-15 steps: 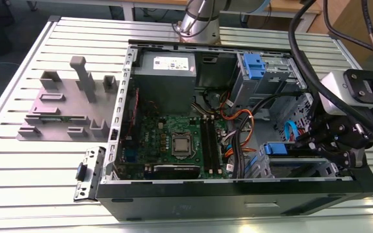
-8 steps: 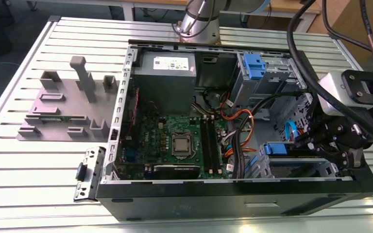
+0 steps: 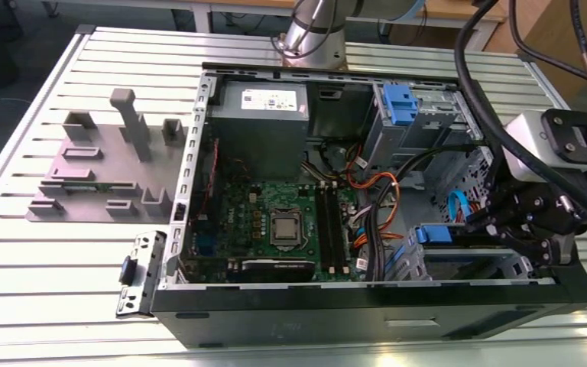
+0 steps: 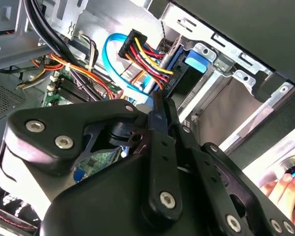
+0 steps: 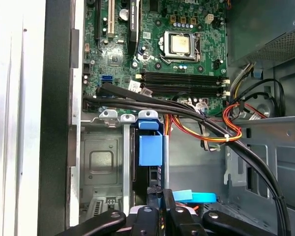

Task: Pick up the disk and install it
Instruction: 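Insert the second disk wire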

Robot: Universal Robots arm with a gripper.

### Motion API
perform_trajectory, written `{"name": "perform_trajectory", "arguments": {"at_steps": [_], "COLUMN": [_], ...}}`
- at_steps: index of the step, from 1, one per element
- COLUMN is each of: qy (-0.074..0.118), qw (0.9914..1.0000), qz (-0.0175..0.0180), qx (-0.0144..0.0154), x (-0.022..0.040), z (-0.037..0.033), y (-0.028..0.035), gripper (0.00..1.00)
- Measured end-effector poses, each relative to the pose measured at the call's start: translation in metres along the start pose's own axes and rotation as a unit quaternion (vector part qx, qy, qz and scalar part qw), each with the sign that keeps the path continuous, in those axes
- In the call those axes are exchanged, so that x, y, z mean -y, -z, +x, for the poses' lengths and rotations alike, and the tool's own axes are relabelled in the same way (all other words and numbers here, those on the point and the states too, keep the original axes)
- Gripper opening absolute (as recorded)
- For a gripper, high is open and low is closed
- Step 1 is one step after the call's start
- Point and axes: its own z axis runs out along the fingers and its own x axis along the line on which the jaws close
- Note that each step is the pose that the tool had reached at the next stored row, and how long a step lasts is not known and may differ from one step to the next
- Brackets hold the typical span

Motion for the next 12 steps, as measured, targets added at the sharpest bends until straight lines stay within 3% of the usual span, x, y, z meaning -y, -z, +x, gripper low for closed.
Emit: {"name": "perform_trajectory", "arguments": {"at_steps": [5, 8, 12], "qy": [0.000, 0.001, 0.002], "qw": [1.00000, 0.99996, 0.99994], "qz": [0.0000, -0.0003, -0.0004], "qx": [0.0006, 0.0084, 0.0107], "x": [0.0006, 0.0006, 0.0007], "z": [-0.0002, -0.0002, 0.0000], "y": [0.0014, 0.0013, 0.0013], "gripper": [0.16, 0.16, 0.16]}}
